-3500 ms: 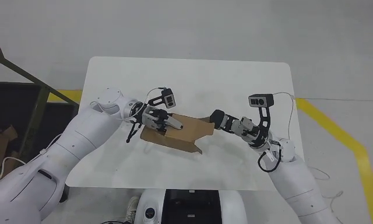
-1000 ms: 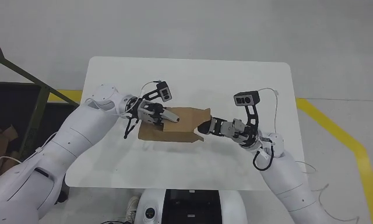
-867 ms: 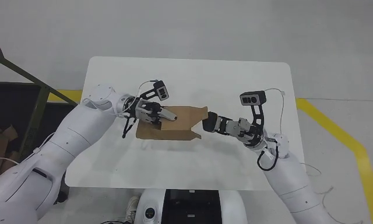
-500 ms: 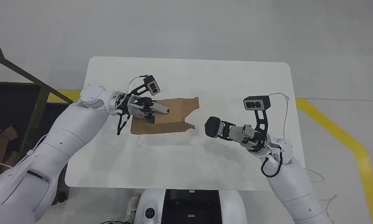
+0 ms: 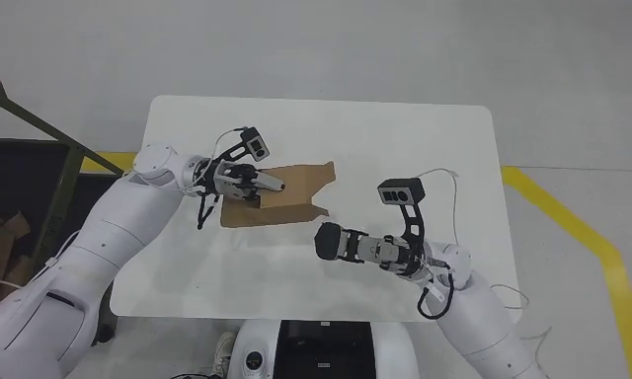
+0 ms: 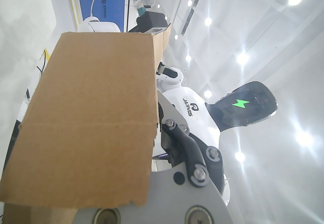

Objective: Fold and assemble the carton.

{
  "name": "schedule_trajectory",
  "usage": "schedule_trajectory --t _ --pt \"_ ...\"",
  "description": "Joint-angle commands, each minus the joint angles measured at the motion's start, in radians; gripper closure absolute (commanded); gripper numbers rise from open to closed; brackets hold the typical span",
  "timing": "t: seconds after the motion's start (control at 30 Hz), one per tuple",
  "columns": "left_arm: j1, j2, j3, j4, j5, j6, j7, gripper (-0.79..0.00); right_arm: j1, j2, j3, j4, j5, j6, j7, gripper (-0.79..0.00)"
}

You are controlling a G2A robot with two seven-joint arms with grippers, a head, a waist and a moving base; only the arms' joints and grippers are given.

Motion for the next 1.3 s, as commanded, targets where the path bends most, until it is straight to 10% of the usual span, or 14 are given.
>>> schedule_trajectory --t 0.0,0.83,1.27 --pt "0.004 -0.001 -0.003 -0.01 0.001 0.005 0.0 0.0 0.005 -0.001 0.001 0.015 -0.023 -0.012 -0.025 -0.785" --pt "0.049 0.02 -0.032 -0.138 0.058 0.056 0.0 0.0 0.071 -0.019 -0.04 0.07 -0.009 -0.019 -0.059 -0.785" --pt "0.057 0.026 -0.024 -0.141 0.046 0.064 0.0 0.0 0.026 0.013 0.152 0.077 -0.086 -0.071 -0.097 -0.785"
